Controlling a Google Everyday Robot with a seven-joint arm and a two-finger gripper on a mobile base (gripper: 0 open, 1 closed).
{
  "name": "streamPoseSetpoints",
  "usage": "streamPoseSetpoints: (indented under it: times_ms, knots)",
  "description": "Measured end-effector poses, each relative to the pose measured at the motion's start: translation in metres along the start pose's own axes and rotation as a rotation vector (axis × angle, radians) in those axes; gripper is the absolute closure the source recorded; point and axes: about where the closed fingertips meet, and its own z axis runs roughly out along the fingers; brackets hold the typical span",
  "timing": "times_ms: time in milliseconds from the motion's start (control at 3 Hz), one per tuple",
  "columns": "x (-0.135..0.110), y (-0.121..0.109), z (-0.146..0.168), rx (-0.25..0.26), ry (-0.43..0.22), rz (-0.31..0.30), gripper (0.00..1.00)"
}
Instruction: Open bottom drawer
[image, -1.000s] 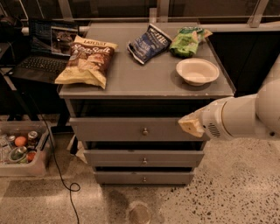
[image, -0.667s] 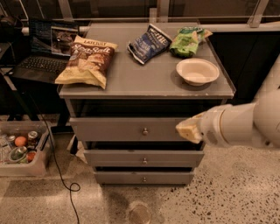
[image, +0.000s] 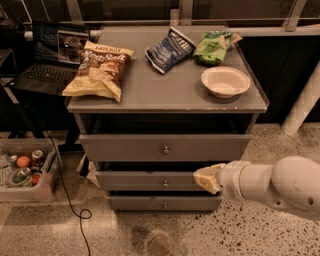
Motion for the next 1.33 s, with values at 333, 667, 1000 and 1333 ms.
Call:
streamPoseSetpoints:
  times_ms: [333,667,1000,1333]
  knots:
    - [0.042,0.005,0.038,-0.082,-0.01,0.032,1.0]
    - [0.078,0.01,0.066,-0.123,0.023,0.064,1.0]
    - [0.108,0.009,0.087,-0.132,0.076,0.108,1.0]
    - [0.109,0.008,0.089,-0.133,0.08,0.109,1.0]
